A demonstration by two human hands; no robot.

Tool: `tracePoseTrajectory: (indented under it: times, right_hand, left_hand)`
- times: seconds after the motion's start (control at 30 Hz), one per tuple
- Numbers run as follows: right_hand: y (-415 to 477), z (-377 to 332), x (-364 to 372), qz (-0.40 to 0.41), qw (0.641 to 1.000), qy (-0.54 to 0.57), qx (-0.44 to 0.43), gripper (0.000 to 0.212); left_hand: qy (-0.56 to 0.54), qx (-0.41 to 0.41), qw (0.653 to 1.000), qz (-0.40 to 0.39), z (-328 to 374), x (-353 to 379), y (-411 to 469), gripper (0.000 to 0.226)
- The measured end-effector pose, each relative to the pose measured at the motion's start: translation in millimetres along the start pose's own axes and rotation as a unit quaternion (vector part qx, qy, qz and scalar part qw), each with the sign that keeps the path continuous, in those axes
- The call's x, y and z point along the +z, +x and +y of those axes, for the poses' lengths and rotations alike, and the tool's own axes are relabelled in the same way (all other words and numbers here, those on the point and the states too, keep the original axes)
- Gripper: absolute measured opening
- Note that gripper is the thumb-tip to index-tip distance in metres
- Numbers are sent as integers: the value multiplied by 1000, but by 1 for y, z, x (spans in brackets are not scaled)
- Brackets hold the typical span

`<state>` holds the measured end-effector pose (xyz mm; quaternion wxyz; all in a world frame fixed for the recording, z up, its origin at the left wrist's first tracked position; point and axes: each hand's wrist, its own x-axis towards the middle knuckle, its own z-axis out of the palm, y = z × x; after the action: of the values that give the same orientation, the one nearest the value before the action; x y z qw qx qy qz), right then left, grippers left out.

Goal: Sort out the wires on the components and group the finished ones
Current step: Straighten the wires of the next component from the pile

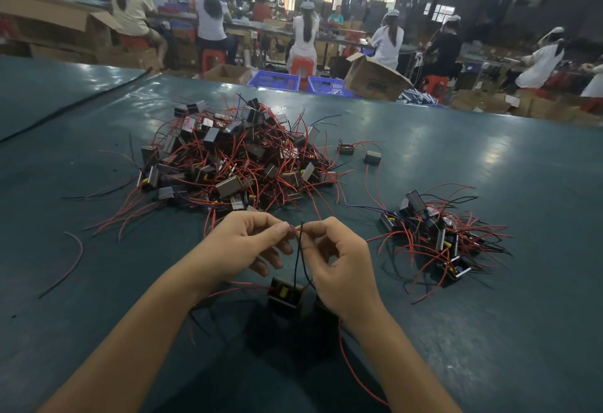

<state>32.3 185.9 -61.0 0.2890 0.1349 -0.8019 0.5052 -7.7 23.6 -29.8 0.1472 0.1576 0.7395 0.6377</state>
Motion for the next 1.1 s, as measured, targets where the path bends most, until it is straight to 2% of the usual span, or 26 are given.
tracePoseTrajectory:
  times: [0.13, 0.23, 0.4, 0.5, 0.67, 0.8, 0.93, 1.03, 1.1]
  right_hand:
    - [1, 3, -5, -15, 994, -78, -74, 7]
    - [0, 3, -7, -13, 986, -126, -112, 7]
    - [0, 2, -9, -21, 974, -179, -138, 8]
    - [0, 2, -7, -9, 980, -165, -114, 6]
    - [1, 4, -6, -4, 990, -127, -59, 3]
    - [2, 2, -1, -7, 996, 11, 86, 7]
    - [4, 0, -1, -21, 964, 167, 204, 13]
    - [4, -2, 1, -28, 944, 227, 239, 15]
    - [3, -2, 2, -23, 951, 210, 227, 18]
  left_hand:
    - [9, -8, 999, 30, 2, 0, 0, 22]
    - [62, 32, 996, 52, 3, 2, 0, 25]
    - [139, 94, 985, 50, 2, 1, -3, 11]
    - [191, 135, 971, 54, 1, 1, -4, 11]
    - [293, 266, 914, 87, -3, 2, -4, 8]
    - [308, 337, 884, 94, -5, 1, -3, 11]
    - [331, 402, 846, 117, -8, 1, -5, 22]
    - [304, 412, 849, 131, -8, -1, -4, 20]
    - [251, 379, 881, 131, -7, 0, -2, 14]
